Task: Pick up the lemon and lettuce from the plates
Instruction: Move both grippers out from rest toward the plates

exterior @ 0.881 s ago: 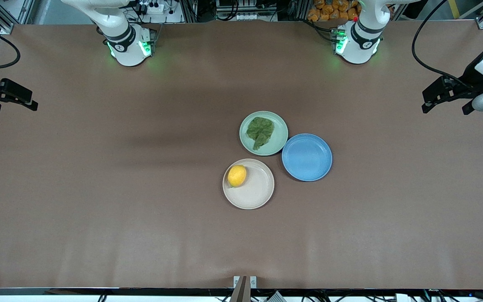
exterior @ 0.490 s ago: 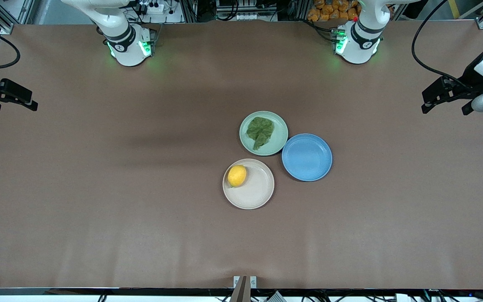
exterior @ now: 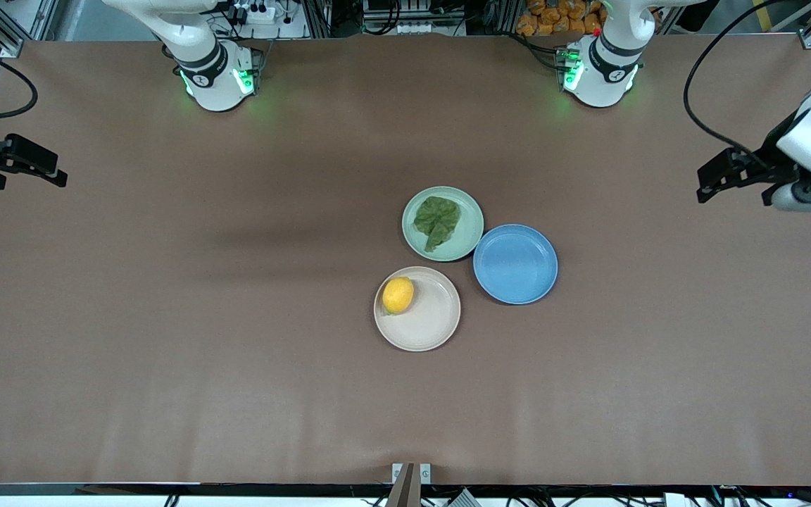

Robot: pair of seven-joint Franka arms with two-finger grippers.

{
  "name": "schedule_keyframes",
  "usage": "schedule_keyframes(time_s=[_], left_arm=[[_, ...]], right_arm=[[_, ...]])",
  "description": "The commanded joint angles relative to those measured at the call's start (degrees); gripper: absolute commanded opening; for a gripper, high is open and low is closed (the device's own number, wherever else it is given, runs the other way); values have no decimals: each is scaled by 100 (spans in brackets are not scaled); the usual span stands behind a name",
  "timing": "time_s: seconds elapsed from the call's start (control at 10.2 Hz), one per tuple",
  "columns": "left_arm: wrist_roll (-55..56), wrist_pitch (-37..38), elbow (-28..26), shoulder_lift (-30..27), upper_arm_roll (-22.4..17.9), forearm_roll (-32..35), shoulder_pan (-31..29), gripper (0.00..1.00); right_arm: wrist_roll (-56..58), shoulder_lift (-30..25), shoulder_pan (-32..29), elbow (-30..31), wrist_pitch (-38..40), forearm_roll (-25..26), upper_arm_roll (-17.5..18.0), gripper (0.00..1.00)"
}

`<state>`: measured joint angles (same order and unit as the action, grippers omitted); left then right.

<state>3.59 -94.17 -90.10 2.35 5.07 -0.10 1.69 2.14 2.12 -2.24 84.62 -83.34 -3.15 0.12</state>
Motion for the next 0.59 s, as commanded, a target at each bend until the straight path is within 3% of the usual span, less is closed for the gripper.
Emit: schedule_keyframes(time_s=[0.0,0.1,0.49], left_arm=[[88,-206,438,493,-58,-270,-2,100],[37,-216,606,660,-84,-585,-89,100],[54,-479,757,1092,-67,-474,-55,100]], right_arm=[[-20,-28,-31,46,-24,-81,32,100],[-20,-28,-31,63,-24,-81,32,100],[-20,-28,-22,90,-15,-89,32,100]])
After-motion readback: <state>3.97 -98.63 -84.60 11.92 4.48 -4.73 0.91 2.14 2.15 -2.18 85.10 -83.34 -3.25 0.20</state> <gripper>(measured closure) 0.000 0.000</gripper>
